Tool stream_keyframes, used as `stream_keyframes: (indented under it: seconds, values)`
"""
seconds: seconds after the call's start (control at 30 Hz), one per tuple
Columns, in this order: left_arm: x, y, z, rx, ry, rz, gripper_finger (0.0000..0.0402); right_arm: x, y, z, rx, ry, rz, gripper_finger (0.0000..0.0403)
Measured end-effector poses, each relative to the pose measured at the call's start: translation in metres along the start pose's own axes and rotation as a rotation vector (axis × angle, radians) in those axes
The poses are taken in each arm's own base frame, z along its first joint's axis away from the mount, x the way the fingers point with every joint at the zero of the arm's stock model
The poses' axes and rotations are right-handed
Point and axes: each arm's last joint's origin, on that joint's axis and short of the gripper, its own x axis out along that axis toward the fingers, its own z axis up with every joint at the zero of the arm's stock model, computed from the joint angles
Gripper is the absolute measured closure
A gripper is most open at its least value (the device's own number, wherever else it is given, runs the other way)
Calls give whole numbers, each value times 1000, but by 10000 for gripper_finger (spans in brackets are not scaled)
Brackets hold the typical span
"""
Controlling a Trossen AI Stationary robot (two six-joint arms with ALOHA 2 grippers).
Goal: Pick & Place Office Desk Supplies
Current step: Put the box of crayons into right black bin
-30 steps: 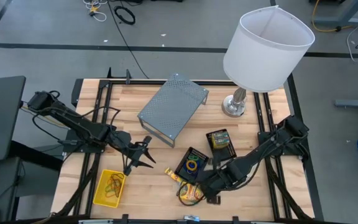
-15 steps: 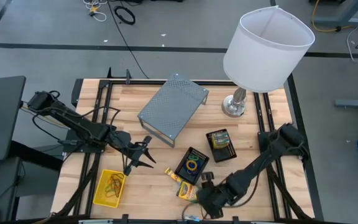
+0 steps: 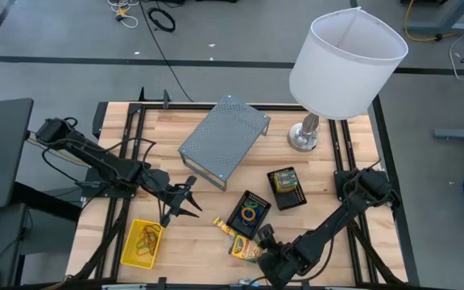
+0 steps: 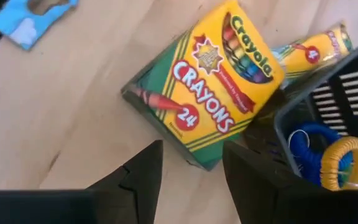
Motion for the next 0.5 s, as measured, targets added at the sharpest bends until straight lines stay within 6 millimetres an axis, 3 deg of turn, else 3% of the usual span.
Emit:
stream_keyframes:
  seconds: [0.2,0.5]
  values:
    - [0,0,0,-1,0,0,298,0,2,2,-57,-18,-6,229]
    - [0,0,0,-1,0,0,298,23,7,-1,-156,17,-48,240]
